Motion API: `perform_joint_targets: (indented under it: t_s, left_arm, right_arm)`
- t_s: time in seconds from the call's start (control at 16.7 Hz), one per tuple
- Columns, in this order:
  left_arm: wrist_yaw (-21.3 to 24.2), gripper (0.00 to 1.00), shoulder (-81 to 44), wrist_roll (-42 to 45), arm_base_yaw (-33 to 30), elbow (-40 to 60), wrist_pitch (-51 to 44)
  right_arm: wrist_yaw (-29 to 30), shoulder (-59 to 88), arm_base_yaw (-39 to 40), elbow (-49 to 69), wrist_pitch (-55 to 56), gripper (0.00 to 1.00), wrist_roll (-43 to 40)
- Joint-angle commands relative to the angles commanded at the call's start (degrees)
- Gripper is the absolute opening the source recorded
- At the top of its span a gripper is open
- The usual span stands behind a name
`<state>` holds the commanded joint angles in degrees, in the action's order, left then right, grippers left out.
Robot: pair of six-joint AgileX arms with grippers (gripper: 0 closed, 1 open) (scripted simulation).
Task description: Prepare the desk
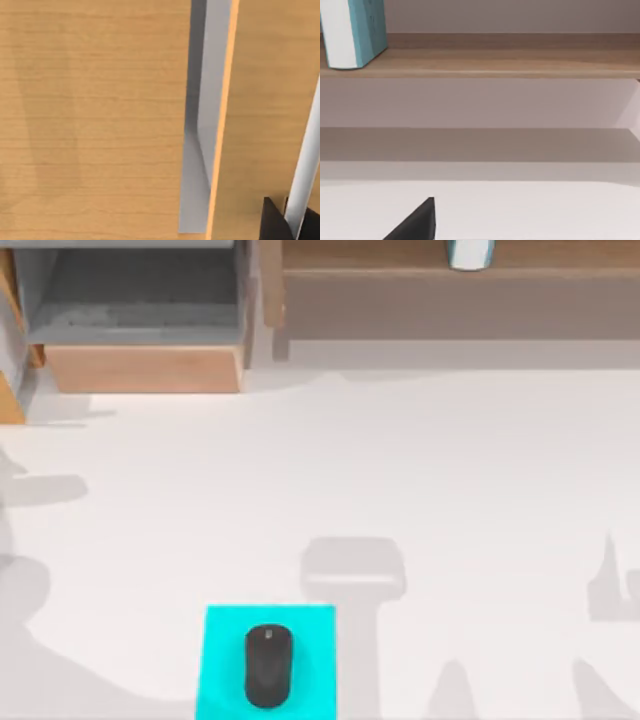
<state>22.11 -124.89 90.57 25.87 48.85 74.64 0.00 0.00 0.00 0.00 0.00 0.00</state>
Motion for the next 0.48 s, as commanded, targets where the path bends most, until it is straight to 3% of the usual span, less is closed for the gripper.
perform_joint_targets:
  t_s: [0.48]
  left_arm:
    - [-1.81, 0.00, -2.23, -0.41, -1.75, 5.14, -3.49]
  right_arm:
    - [0.00, 0.00, 0.00, 0.00, 0.00, 1.00, 0.00]
